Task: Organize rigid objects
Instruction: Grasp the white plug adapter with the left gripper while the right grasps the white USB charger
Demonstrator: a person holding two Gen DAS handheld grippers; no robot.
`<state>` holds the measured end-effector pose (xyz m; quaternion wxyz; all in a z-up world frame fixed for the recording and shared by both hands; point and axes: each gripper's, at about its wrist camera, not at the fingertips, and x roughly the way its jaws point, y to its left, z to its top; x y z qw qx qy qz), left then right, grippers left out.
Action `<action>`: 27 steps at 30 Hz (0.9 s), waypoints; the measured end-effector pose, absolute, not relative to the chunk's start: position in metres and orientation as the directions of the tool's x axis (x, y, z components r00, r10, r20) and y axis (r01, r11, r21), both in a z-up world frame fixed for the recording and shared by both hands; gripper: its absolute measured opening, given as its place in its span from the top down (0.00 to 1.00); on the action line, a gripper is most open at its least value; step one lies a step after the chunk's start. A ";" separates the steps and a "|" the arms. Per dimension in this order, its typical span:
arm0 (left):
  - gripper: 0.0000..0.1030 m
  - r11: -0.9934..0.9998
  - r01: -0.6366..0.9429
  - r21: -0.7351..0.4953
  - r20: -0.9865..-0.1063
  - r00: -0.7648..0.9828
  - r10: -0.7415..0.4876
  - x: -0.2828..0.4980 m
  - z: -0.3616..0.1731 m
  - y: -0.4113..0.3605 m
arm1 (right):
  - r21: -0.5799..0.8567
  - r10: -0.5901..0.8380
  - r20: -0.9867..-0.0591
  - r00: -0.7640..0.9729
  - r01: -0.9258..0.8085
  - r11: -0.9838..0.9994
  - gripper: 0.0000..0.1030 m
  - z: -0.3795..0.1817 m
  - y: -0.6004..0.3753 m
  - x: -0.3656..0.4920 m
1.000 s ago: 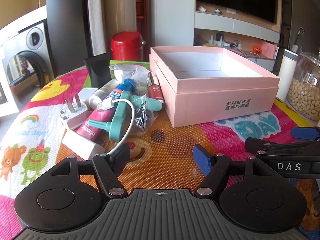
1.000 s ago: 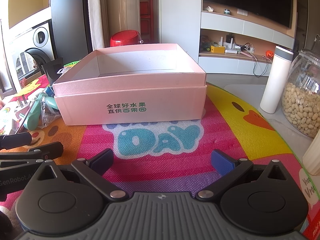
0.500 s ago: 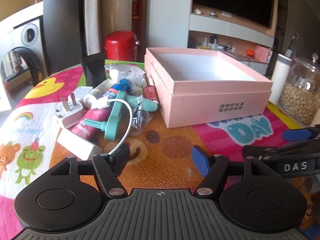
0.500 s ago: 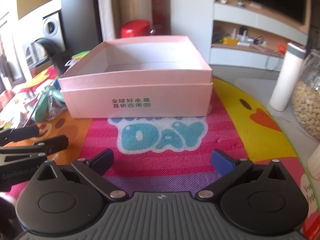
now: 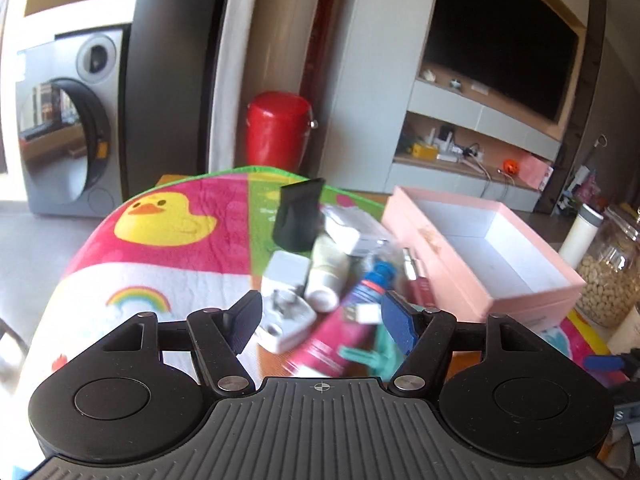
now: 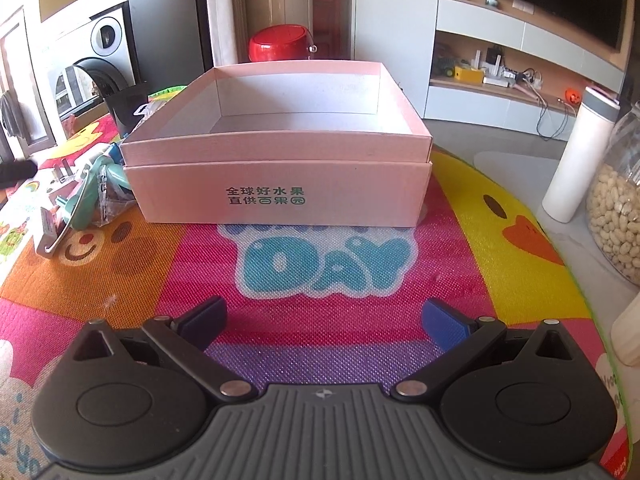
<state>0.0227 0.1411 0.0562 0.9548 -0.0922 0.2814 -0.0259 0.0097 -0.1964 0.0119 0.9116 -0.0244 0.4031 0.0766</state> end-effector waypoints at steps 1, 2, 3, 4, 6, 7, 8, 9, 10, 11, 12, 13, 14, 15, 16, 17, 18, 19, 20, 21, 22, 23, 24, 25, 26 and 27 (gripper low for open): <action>0.31 0.981 0.010 -0.195 -0.546 0.829 -0.117 0.033 0.054 0.147 | 0.018 0.121 -0.736 0.666 -0.160 0.987 0.00 0.012 -0.197 0.009; 0.31 0.982 0.029 -0.188 -0.563 0.816 -0.132 0.042 0.049 0.151 | 0.019 0.124 -0.734 0.668 -0.162 0.987 0.00 0.011 -0.197 0.009; 0.31 0.984 0.049 -0.174 -0.586 0.797 -0.143 0.052 0.043 0.152 | 0.021 0.127 -0.732 0.669 -0.164 0.986 0.00 0.011 -0.198 0.008; 0.31 0.986 0.058 -0.157 -0.611 0.779 -0.143 0.060 0.038 0.152 | 0.023 0.130 -0.731 0.669 -0.166 0.986 0.00 0.012 -0.199 0.007; 0.28 0.991 0.058 -0.121 -0.646 0.753 -0.123 0.069 0.027 0.151 | 0.023 0.130 -0.731 0.669 -0.167 0.986 0.00 0.012 -0.200 0.006; 0.27 0.990 0.059 -0.124 -0.638 0.760 -0.126 0.071 0.025 0.152 | 0.022 0.130 -0.731 0.669 -0.168 0.986 0.00 0.012 -0.200 0.006; 0.28 0.988 0.061 -0.139 -0.629 0.765 -0.136 0.070 0.023 0.154 | 0.022 0.131 -0.732 0.669 -0.168 0.986 0.00 0.012 -0.201 0.006; 0.30 0.987 0.057 -0.152 -0.628 0.765 -0.141 0.071 0.022 0.157 | 0.022 0.131 -0.732 0.669 -0.169 0.985 0.00 0.013 -0.201 0.006; 0.35 0.985 0.057 -0.161 -0.624 0.767 -0.146 0.070 0.021 0.159 | 0.019 0.130 -0.732 0.669 -0.172 0.985 0.00 0.013 -0.199 0.006; 0.46 0.985 0.058 -0.160 -0.625 0.767 -0.146 0.068 0.021 0.160 | 0.015 0.134 -0.730 0.670 -0.181 0.983 0.02 0.014 -0.198 0.005; 0.46 0.985 0.062 -0.161 -0.630 0.762 -0.151 0.066 0.019 0.162 | 0.009 0.149 -0.725 0.672 -0.207 0.978 0.05 0.016 -0.194 0.003; 0.46 0.983 0.066 -0.172 -0.627 0.762 -0.161 0.061 0.019 0.164 | 0.003 0.175 -0.719 0.672 -0.249 0.969 0.10 0.018 -0.189 0.002; 0.47 0.980 0.070 -0.185 -0.625 0.762 -0.172 0.054 0.019 0.166 | -0.003 0.202 -0.714 0.670 -0.292 0.956 0.11 0.020 -0.181 -0.001; 0.47 0.978 0.074 -0.196 -0.623 0.761 -0.182 0.046 0.020 0.168 | -0.009 0.231 -0.706 0.669 -0.334 0.943 0.12 0.024 -0.171 -0.004; 0.47 0.977 0.072 -0.202 -0.623 0.760 -0.186 0.037 0.020 0.171 | -0.012 0.265 -0.695 0.669 -0.379 0.925 0.17 0.028 -0.160 -0.008; 0.47 0.977 0.068 -0.204 -0.622 0.762 -0.183 0.028 0.020 0.173 | -0.015 0.306 -0.684 0.663 -0.432 0.902 0.24 0.033 -0.148 -0.010; 0.47 0.977 0.065 -0.205 -0.618 0.765 -0.180 0.017 0.021 0.175 | -0.021 0.350 -0.675 0.649 -0.491 0.871 0.28 0.038 -0.134 -0.013; 0.47 0.977 0.058 -0.204 -0.621 0.764 -0.175 0.008 0.021 0.177 | -0.034 0.387 -0.666 0.638 -0.544 0.838 0.38 0.043 -0.119 -0.015; 0.47 0.979 0.048 -0.199 -0.626 0.762 -0.165 -0.002 0.021 0.181 | -0.052 0.416 -0.657 0.628 -0.589 0.806 0.48 0.048 -0.103 -0.017; 0.47 0.981 0.039 -0.192 -0.626 0.765 -0.153 -0.011 0.021 0.184 | -0.067 0.445 -0.651 0.615 -0.630 0.774 0.50 0.051 -0.087 -0.019; 0.47 0.982 0.031 -0.187 -0.626 0.767 -0.143 -0.018 0.021 0.186 | -0.074 0.473 -0.646 0.599 -0.667 0.742 0.52 0.054 -0.072 -0.019; 0.46 0.982 0.025 -0.187 -0.627 0.767 -0.139 -0.025 0.022 0.190 | -0.078 0.501 -0.642 0.580 -0.700 0.710 0.53 0.055 -0.058 -0.019; 0.46 0.981 0.023 -0.193 -0.626 0.767 -0.141 -0.030 0.022 0.193 | -0.086 0.525 -0.638 0.563 -0.730 0.678 0.54 0.055 -0.044 -0.019; 0.46 0.980 0.024 -0.199 -0.627 0.765 -0.147 -0.034 0.022 0.196 | -0.104 0.539 -0.637 0.552 -0.754 0.649 0.56 0.053 -0.030 -0.018; 0.46 0.979 0.029 -0.201 -0.628 0.763 -0.152 -0.037 0.022 0.198 | -0.127 0.540 -0.640 0.546 -0.769 0.626 0.56 0.050 -0.017 -0.018; 0.46 0.979 0.036 -0.200 -0.629 0.761 -0.156 -0.039 0.022 0.199 | -0.151 0.536 -0.647 0.542 -0.780 0.607 0.56 0.047 -0.005 -0.016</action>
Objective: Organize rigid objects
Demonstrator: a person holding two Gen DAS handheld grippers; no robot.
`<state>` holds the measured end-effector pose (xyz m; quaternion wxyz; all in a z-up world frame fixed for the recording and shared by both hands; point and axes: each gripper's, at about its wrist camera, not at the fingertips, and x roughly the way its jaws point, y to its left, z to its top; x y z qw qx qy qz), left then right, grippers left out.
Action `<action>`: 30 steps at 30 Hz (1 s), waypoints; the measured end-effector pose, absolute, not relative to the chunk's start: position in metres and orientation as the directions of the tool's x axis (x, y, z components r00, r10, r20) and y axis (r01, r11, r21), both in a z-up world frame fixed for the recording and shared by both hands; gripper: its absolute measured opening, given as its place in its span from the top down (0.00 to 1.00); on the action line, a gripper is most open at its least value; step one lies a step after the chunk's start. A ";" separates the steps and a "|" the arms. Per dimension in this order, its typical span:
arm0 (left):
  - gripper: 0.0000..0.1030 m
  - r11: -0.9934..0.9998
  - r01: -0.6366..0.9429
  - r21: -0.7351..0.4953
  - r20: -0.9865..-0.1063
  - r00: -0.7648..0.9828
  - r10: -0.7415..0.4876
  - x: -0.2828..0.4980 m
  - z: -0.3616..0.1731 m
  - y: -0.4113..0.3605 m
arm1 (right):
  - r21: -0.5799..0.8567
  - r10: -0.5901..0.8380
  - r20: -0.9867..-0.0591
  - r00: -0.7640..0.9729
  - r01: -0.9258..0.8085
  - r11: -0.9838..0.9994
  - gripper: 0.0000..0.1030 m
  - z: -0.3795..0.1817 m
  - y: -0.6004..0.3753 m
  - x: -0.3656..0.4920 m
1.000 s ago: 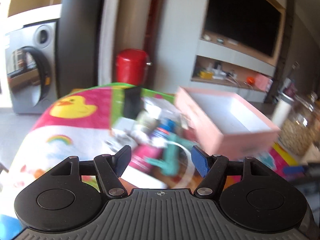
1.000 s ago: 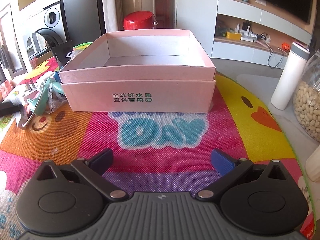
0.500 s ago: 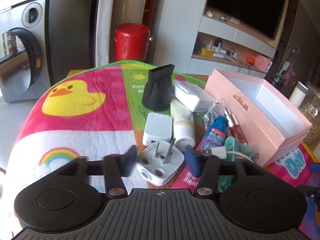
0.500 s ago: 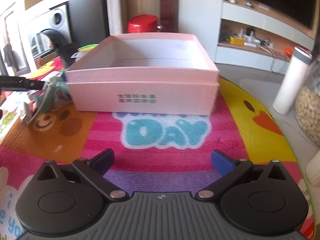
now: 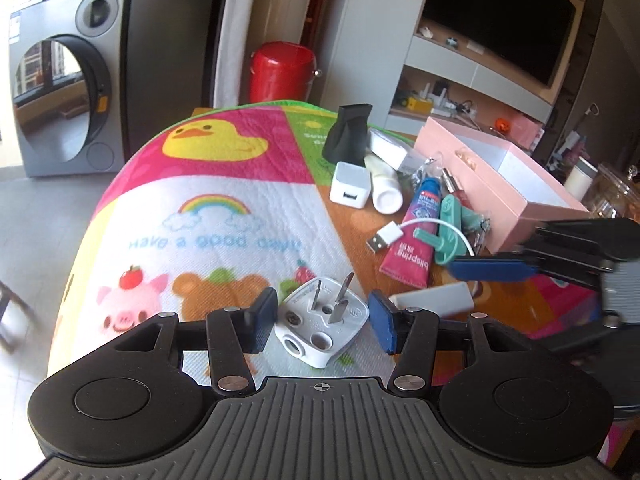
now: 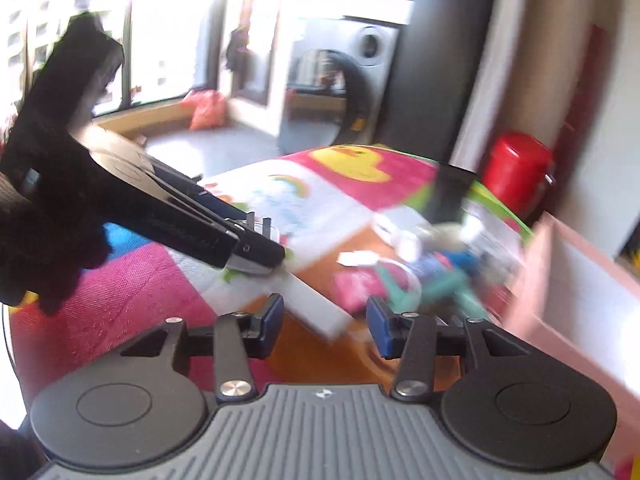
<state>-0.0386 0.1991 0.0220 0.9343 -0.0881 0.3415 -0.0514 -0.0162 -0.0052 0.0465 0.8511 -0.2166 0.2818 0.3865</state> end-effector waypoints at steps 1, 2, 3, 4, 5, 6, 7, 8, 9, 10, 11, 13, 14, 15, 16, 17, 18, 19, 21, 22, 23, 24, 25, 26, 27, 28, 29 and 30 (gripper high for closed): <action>0.46 0.979 0.043 -0.197 -0.630 0.759 -0.161 -0.040 0.022 0.199 | -0.168 0.529 -0.658 0.535 -0.790 0.589 0.56 0.043 0.004 -0.014; 0.46 0.980 0.049 -0.195 -0.630 0.759 -0.163 -0.041 0.021 0.199 | -0.175 0.524 -0.671 0.525 -0.799 0.576 0.56 0.040 0.010 -0.013; 0.46 0.980 0.053 -0.192 -0.627 0.761 -0.164 -0.043 0.022 0.198 | -0.177 0.513 -0.688 0.513 -0.805 0.566 0.57 0.036 0.015 -0.010; 0.46 0.981 0.055 -0.188 -0.626 0.763 -0.163 -0.044 0.022 0.197 | -0.168 0.510 -0.698 0.503 -0.807 0.566 0.61 0.035 0.017 -0.008; 0.46 0.981 0.059 -0.182 -0.624 0.765 -0.162 -0.046 0.022 0.195 | -0.153 0.510 -0.704 0.493 -0.808 0.569 0.68 0.037 0.018 -0.006; 0.46 0.982 0.066 -0.174 -0.622 0.766 -0.161 -0.048 0.022 0.193 | -0.147 0.501 -0.717 0.485 -0.808 0.571 0.75 0.039 0.017 -0.006; 0.46 0.983 0.075 -0.165 -0.620 0.767 -0.163 -0.050 0.022 0.189 | -0.135 0.493 -0.729 0.474 -0.806 0.576 0.80 0.043 0.012 -0.008; 0.46 0.984 0.088 -0.156 -0.619 0.767 -0.167 -0.052 0.022 0.185 | -0.111 0.493 -0.736 0.463 -0.802 0.588 0.80 0.048 0.005 -0.010; 0.46 0.983 0.108 -0.147 -0.619 0.765 -0.177 -0.054 0.023 0.179 | -0.074 0.500 -0.742 0.447 -0.795 0.602 0.80 0.054 -0.007 -0.013; 0.46 0.981 0.131 -0.141 -0.620 0.761 -0.191 -0.057 0.023 0.173 | -0.039 0.509 -0.743 0.435 -0.786 0.617 0.80 0.059 -0.018 -0.016; 0.46 0.978 0.164 -0.133 -0.623 0.753 -0.211 -0.061 0.024 0.164 | -0.008 0.517 -0.740 0.432 -0.773 0.635 0.80 0.066 -0.031 -0.019; 0.46 0.968 0.223 -0.119 -0.623 0.742 -0.247 -0.068 0.026 0.147 | 0.035 0.528 -0.720 0.451 -0.737 0.675 0.80 0.082 -0.060 -0.026; 0.46 0.961 0.252 -0.115 -0.621 0.737 -0.267 -0.071 0.028 0.137 | 0.048 0.530 -0.704 0.473 -0.713 0.700 0.80 0.090 -0.076 -0.030; 0.46 0.954 0.277 -0.112 -0.619 0.732 -0.286 -0.074 0.030 0.128 | 0.056 0.526 -0.687 0.502 -0.685 0.727 0.80 0.097 -0.090 -0.032; 0.46 0.947 0.302 -0.108 -0.616 0.727 -0.303 -0.077 0.033 0.119 | 0.065 0.520 -0.670 0.530 -0.656 0.752 0.80 0.106 -0.106 -0.037; 0.46 0.938 0.331 -0.101 -0.611 0.724 -0.321 -0.078 0.036 0.110 | 0.074 0.513 -0.655 0.555 -0.628 0.774 0.80 0.113 -0.120 -0.041; 0.46 0.930 0.355 -0.092 -0.604 0.723 -0.336 -0.080 0.042 0.100 | 0.080 0.505 -0.640 0.579 -0.603 0.794 0.80 0.120 -0.134 -0.045; 0.46 0.922 0.378 -0.084 -0.595 0.723 -0.351 -0.080 0.047 0.091 | 0.076 0.494 -0.625 0.605 -0.583 0.809 0.80 0.126 -0.146 -0.050; 0.46 0.906 0.415 -0.080 -0.577 0.722 -0.382 -0.078 0.060 0.076 | 0.052 0.464 -0.595 0.656 -0.544 0.837 0.80 0.134 -0.165 -0.061; 0.46 0.900 0.428 -0.077 -0.565 0.725 -0.393 -0.073 0.068 0.068 | 0.043 0.449 -0.586 0.675 -0.527 0.849 0.80 0.137 -0.174 -0.066; 0.46 0.898 0.435 -0.068 -0.552 0.733 -0.397 -0.068 0.077 0.062 | 0.038 0.437 -0.580 0.688 -0.512 0.858 0.80 0.138 -0.181 -0.068; 0.46 0.896 0.441 -0.052 -0.532 0.747 -0.399 -0.062 0.088 0.054 | 0.035 0.426 -0.573 0.700 -0.498 0.867 0.80 0.139 -0.188 -0.072; 0.46 0.894 0.446 -0.036 -0.509 0.762 -0.400 -0.054 0.098 0.048 | 0.034 0.417 -0.566 0.711 -0.485 0.874 0.80 0.139 -0.194 -0.073; 0.46 0.893 0.450 -0.018 -0.475 0.782 -0.403 -0.043 0.112 0.041 | 0.034 0.411 -0.558 0.721 -0.475 0.879 0.80 0.139 -0.199 -0.074; 0.46 0.895 0.447 -0.013 -0.432 0.804 -0.408 -0.031 0.128 0.035 | 0.037 0.407 -0.549 0.730 -0.465 0.884 0.80 0.139 -0.202 -0.074; 0.46 0.900 0.435 -0.033 -0.380 0.827 -0.414 -0.016 0.143 0.032 | 0.042 0.406 -0.538 0.739 -0.457 0.889 0.80 0.140 -0.206 -0.073; 0.46 0.905 0.419 -0.079 -0.330 0.845 -0.420 -0.001 0.156 0.031 | 0.050 0.408 -0.525 0.747 -0.451 0.891 0.80 0.141 -0.209 -0.073; 0.47 0.904 0.404 -0.139 -0.295 0.855 -0.427 0.018 0.167 0.031 | 0.059 0.411 -0.511 0.755 -0.447 0.893 0.80 0.143 -0.212 -0.071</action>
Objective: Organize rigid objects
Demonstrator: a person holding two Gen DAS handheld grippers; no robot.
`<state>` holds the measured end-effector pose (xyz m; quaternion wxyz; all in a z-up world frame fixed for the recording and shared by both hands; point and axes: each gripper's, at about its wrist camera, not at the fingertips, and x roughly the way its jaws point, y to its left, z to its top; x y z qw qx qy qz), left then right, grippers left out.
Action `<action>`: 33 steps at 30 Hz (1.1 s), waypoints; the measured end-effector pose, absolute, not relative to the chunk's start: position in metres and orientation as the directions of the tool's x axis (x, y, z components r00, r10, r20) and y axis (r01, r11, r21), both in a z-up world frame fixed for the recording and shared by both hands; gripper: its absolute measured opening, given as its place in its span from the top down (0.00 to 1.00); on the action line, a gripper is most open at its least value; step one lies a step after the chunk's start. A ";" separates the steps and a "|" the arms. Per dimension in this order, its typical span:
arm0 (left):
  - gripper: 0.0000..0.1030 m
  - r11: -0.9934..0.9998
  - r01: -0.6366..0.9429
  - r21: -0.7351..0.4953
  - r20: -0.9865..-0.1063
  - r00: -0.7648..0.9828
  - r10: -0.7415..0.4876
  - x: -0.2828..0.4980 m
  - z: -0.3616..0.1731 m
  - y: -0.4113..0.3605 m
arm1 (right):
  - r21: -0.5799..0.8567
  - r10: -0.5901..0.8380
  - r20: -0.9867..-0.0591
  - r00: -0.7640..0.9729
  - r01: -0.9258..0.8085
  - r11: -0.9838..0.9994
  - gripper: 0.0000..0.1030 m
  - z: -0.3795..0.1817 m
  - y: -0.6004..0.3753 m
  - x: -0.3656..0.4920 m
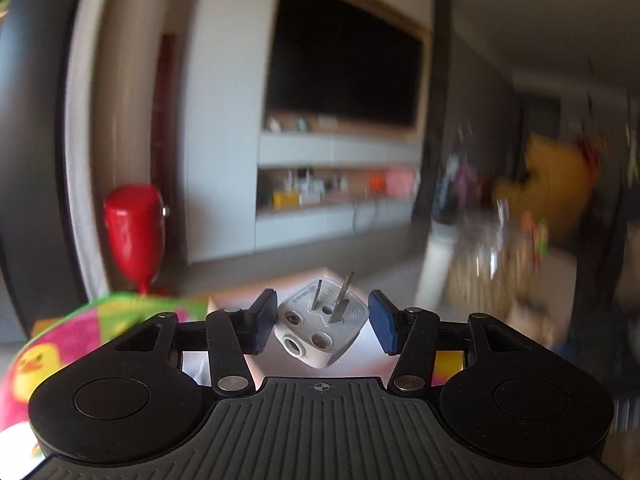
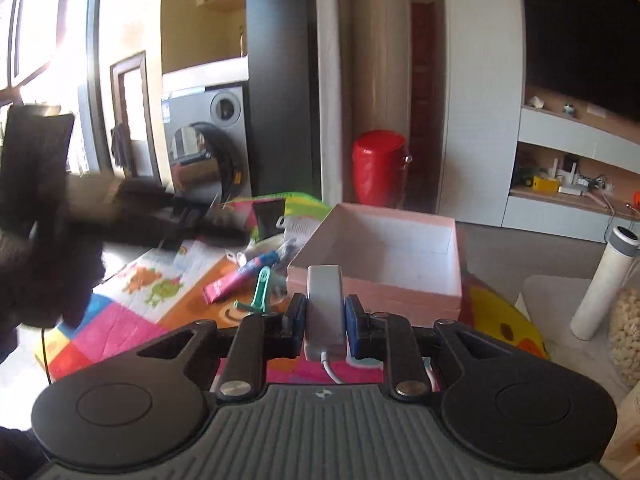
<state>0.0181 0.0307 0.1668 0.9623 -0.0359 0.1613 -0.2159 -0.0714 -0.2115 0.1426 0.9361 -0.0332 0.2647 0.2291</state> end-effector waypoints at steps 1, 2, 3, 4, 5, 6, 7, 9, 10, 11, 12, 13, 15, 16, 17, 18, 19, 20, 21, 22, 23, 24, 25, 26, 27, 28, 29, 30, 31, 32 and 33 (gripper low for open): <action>0.47 0.899 0.398 -0.183 -0.287 0.853 -0.436 0.036 0.173 0.028 | 0.066 0.412 -0.497 0.764 -0.440 0.895 0.80 0.144 -0.213 -0.070; 0.47 0.889 0.401 -0.222 -0.307 0.836 -0.454 0.055 0.175 0.025 | 0.072 0.410 -0.485 0.773 -0.432 0.899 0.80 0.146 -0.214 -0.067; 0.47 0.879 0.401 -0.257 -0.332 0.818 -0.470 0.071 0.173 0.023 | 0.076 0.406 -0.473 0.782 -0.423 0.903 0.80 0.148 -0.216 -0.063; 0.47 0.876 0.392 -0.282 -0.343 0.811 -0.473 0.080 0.169 0.022 | 0.080 0.399 -0.462 0.792 -0.411 0.908 0.80 0.149 -0.218 -0.059; 0.47 0.881 0.373 -0.291 -0.347 0.817 -0.460 0.084 0.162 0.023 | 0.083 0.390 -0.451 0.803 -0.397 0.914 0.80 0.151 -0.220 -0.054; 0.47 0.892 0.352 -0.282 -0.348 0.829 -0.437 0.083 0.155 0.024 | 0.087 0.380 -0.438 0.815 -0.382 0.920 0.80 0.154 -0.223 -0.049; 0.47 0.906 0.328 -0.269 -0.348 0.844 -0.409 0.079 0.148 0.026 | 0.090 0.371 -0.425 0.826 -0.370 0.925 0.80 0.157 -0.225 -0.043; 0.47 0.925 0.281 -0.257 -0.346 0.867 -0.360 0.067 0.132 0.035 | 0.094 0.361 -0.400 0.843 -0.354 0.931 0.80 0.166 -0.229 -0.028; 0.47 0.930 0.261 -0.260 -0.351 0.871 -0.343 0.062 0.125 0.041 | 0.097 0.359 -0.389 0.848 -0.350 0.932 0.80 0.172 -0.230 -0.016; 0.47 0.933 0.240 -0.269 -0.361 0.873 -0.328 0.058 0.118 0.047 | 0.099 0.359 -0.381 0.852 -0.348 0.932 0.80 0.178 -0.229 -0.003; 0.47 0.935 0.220 -0.277 -0.372 0.873 -0.315 0.054 0.112 0.054 | 0.103 0.359 -0.375 0.855 -0.347 0.932 0.80 0.186 -0.228 0.012; 0.47 0.939 0.196 -0.284 -0.386 0.873 -0.299 0.049 0.107 0.062 | 0.108 0.360 -0.371 0.856 -0.345 0.932 0.80 0.193 -0.224 0.027; 0.47 0.949 0.148 -0.277 -0.424 0.868 -0.259 0.043 0.095 0.077 | 0.120 0.371 -0.364 0.854 -0.352 0.928 0.80 0.207 -0.216 0.058; 0.47 0.956 0.120 -0.268 -0.445 0.865 -0.233 0.039 0.089 0.084 | 0.126 0.381 -0.357 0.853 -0.360 0.924 0.80 0.212 -0.212 0.072; 0.47 0.962 0.093 -0.257 -0.463 0.862 -0.207 0.036 0.085 0.092 | 0.127 0.388 -0.359 0.849 -0.368 0.921 0.79 0.215 -0.206 0.087; 0.47 0.966 0.069 -0.248 -0.477 0.860 -0.184 0.033 0.079 0.100 | 0.122 0.383 -0.366 0.848 -0.364 0.923 0.77 0.216 -0.201 0.101; 0.47 0.969 0.049 -0.243 -0.487 0.858 -0.165 0.030 0.074 0.107 | 0.121 0.368 -0.375 0.851 -0.349 0.929 0.69 0.215 -0.197 0.110; 0.47 0.969 0.034 -0.243 -0.493 0.856 -0.154 0.028 0.070 0.113 | 0.121 0.356 -0.381 0.854 -0.335 0.934 0.63 0.213 -0.194 0.115; 0.47 0.969 0.024 -0.248 -0.499 0.854 -0.148 0.027 0.065 0.119 | 0.115 0.350 -0.385 0.854 -0.332 0.936 0.62 0.209 -0.192 0.117; 0.47 0.967 0.016 -0.255 -0.505 0.850 -0.147 0.026 0.060 0.126 | 0.105 0.351 -0.390 0.851 -0.338 0.935 0.61 0.203 -0.190 0.115; 0.47 0.964 0.011 -0.265 -0.513 0.845 -0.151 0.025 0.053 0.132 | 0.092 0.350 -0.397 0.848 -0.343 0.935 0.59 0.196 -0.187 0.111; 0.47 0.960 0.009 -0.279 -0.520 0.839 -0.159 0.027 0.048 0.136 | 0.074 0.343 -0.409 0.846 -0.344 0.936 0.57 0.186 -0.183 0.100; 0.47 0.957 0.007 -0.290 -0.526 0.834 -0.166 0.028 0.043 0.139 | 0.049 0.336 -0.423 0.842 -0.349 0.936 0.54 0.175 -0.179 0.094; 0.47 0.955 0.007 -0.296 -0.530 0.831 -0.170 0.030 0.040 0.141 | 0.022 0.333 -0.437 0.836 -0.360 0.933 0.51 0.164 -0.174 0.086; 0.47 0.955 0.009 -0.297 -0.533 0.828 -0.173 0.031 0.036 0.142 | -0.001 0.335 -0.453 0.826 -0.376 0.927 0.48 0.152 -0.168 0.076; 0.47 0.954 0.012 -0.299 -0.533 0.827 -0.177 0.030 0.034 0.143 | -0.016 0.340 -0.476 0.811 -0.394 0.919 0.46 0.140 -0.161 0.068; 0.47 0.954 0.013 -0.300 -0.533 0.827 -0.179 0.030 0.029 0.142 | -0.018 0.351 -0.501 0.791 -0.415 0.909 0.45 0.127 -0.155 0.060; 0.47 0.953 0.014 -0.301 -0.533 0.827 -0.181 0.027 0.026 0.143 | -0.011 0.369 -0.529 0.764 -0.441 0.898 0.45 0.114 -0.147 0.051; 0.47 0.953 0.015 -0.304 -0.533 0.826 -0.183 0.026 0.025 0.144 | 0.003 0.389 -0.557 0.734 -0.467 0.884 0.45 0.102 -0.140 0.044; 0.47 0.952 0.015 -0.304 -0.534 0.826 -0.183 0.026 0.024 0.142 | 0.019 0.409 -0.582 0.703 -0.491 0.871 0.45 0.090 -0.132 0.039; 0.47 0.954 0.016 -0.300 -0.535 0.825 -0.183 0.025 0.023 0.142 | 0.035 0.425 -0.607 0.672 -0.512 0.859 0.45 0.080 -0.122 0.035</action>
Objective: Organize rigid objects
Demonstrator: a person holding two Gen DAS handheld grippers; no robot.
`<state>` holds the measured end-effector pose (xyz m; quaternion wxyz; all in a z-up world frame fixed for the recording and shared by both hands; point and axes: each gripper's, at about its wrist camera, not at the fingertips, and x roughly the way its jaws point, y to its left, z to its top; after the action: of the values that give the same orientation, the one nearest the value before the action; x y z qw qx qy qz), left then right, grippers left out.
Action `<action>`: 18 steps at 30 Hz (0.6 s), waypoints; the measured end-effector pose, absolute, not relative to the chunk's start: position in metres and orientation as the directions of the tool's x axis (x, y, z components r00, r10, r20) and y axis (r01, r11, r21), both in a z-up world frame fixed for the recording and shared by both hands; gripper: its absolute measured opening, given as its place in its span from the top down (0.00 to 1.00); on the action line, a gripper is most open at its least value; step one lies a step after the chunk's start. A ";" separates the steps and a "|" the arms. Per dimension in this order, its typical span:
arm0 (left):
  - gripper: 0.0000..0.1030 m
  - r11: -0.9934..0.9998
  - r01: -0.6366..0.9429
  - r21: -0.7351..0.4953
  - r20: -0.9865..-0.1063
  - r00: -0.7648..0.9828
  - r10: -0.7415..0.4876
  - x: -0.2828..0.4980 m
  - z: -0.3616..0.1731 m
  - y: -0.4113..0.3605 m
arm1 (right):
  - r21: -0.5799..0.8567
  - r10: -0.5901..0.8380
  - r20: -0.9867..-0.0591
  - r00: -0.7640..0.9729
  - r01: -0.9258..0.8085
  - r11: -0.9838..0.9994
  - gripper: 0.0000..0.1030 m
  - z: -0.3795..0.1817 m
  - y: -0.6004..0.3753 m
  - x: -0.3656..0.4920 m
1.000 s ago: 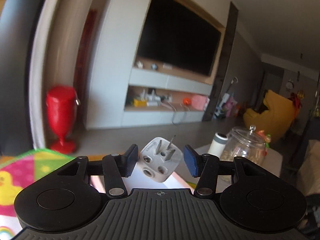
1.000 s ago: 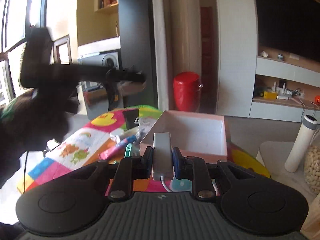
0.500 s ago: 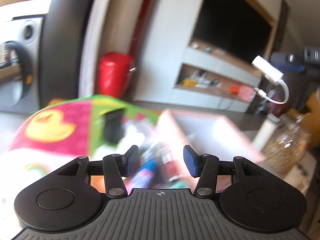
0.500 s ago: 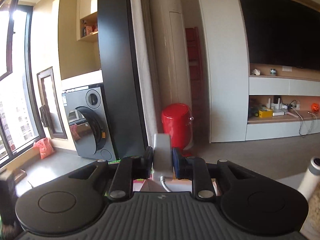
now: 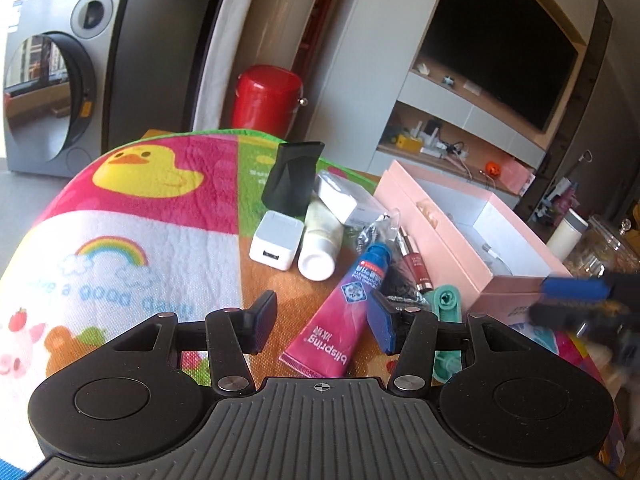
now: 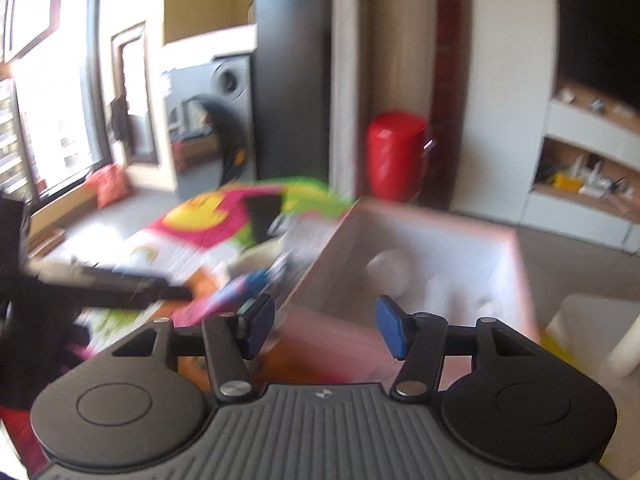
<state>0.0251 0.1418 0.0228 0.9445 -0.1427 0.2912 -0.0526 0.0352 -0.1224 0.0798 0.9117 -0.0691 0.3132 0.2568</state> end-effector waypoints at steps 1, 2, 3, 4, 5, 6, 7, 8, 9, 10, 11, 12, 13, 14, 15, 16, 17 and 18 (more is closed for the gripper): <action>0.47 0.956 0.020 -0.292 -0.536 0.824 -0.182 0.022 0.023 0.140 | 0.048 0.436 -0.626 0.647 -0.526 0.849 0.45 0.070 -0.114 0.032; 0.47 0.958 0.026 -0.284 -0.537 0.824 -0.182 0.021 0.024 0.139 | 0.057 0.445 -0.640 0.627 -0.538 0.841 0.45 0.061 -0.105 0.030; 0.47 0.960 0.033 -0.277 -0.538 0.823 -0.184 0.021 0.024 0.137 | 0.058 0.452 -0.652 0.610 -0.553 0.831 0.45 0.054 -0.097 0.030; 0.47 0.961 0.041 -0.272 -0.538 0.822 -0.187 0.021 0.024 0.136 | 0.053 0.453 -0.660 0.599 -0.565 0.823 0.45 0.047 -0.088 0.030; 0.47 0.962 0.049 -0.268 -0.540 0.819 -0.192 0.021 0.025 0.135 | 0.050 0.455 -0.662 0.595 -0.571 0.819 0.45 0.042 -0.080 0.031; 0.47 0.964 0.058 -0.261 -0.543 0.817 -0.196 0.022 0.025 0.133 | 0.050 0.459 -0.662 0.592 -0.576 0.816 0.45 0.038 -0.074 0.031; 0.47 0.966 0.069 -0.250 -0.546 0.814 -0.200 0.024 0.025 0.131 | 0.056 0.466 -0.662 0.588 -0.581 0.812 0.45 0.034 -0.071 0.034; 0.47 0.968 0.082 -0.236 -0.550 0.810 -0.203 0.026 0.026 0.128 | 0.064 0.470 -0.659 0.587 -0.579 0.813 0.46 0.030 -0.067 0.036; 0.47 0.971 0.098 -0.218 -0.557 0.805 -0.206 0.030 0.026 0.124 | 0.076 0.473 -0.657 0.587 -0.573 0.816 0.48 0.028 -0.067 0.038; 0.47 0.974 0.114 -0.198 -0.565 0.798 -0.208 0.034 0.026 0.120 | 0.090 0.478 -0.660 0.579 -0.571 0.816 0.61 0.027 -0.067 0.040; 0.47 0.976 0.124 -0.177 -0.574 0.793 -0.205 0.039 0.025 0.115 | 0.105 0.488 -0.668 0.562 -0.578 0.809 0.79 0.027 -0.067 0.041; 0.47 0.979 0.129 -0.159 -0.581 0.789 -0.198 0.044 0.024 0.112 | 0.118 0.501 -0.679 0.536 -0.594 0.795 0.85 0.027 -0.068 0.040; 0.47 0.980 0.131 -0.148 -0.587 0.786 -0.193 0.049 0.023 0.108 | 0.121 0.507 -0.686 0.522 -0.606 0.786 0.90 0.028 -0.069 0.038; 0.47 0.982 0.128 -0.140 -0.595 0.782 -0.187 0.055 0.020 0.106 | 0.115 0.510 -0.684 0.521 -0.613 0.781 0.91 0.029 -0.071 0.032; 0.47 0.983 0.123 -0.135 -0.601 0.778 -0.180 0.060 0.019 0.104 | 0.106 0.513 -0.681 0.523 -0.622 0.776 0.91 0.030 -0.074 0.026; 0.48 0.984 0.118 -0.130 -0.608 0.775 -0.173 0.065 0.017 0.103 | 0.097 0.515 -0.679 0.523 -0.631 0.770 0.91 0.034 -0.080 0.021; 0.49 0.985 0.117 -0.125 -0.611 0.773 -0.169 0.070 0.014 0.102 | 0.089 0.515 -0.679 0.524 -0.637 0.766 0.91 0.035 -0.084 0.015; 0.55 0.985 0.121 -0.126 -0.615 0.770 -0.173 0.073 0.012 0.102 | 0.082 0.514 -0.678 0.525 -0.641 0.763 0.91 0.036 -0.088 0.009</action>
<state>0.0727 0.1016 0.0121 0.9398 -0.0394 0.3303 -0.0780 0.0093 -0.0885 0.0358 0.8686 -0.0890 0.3565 0.3325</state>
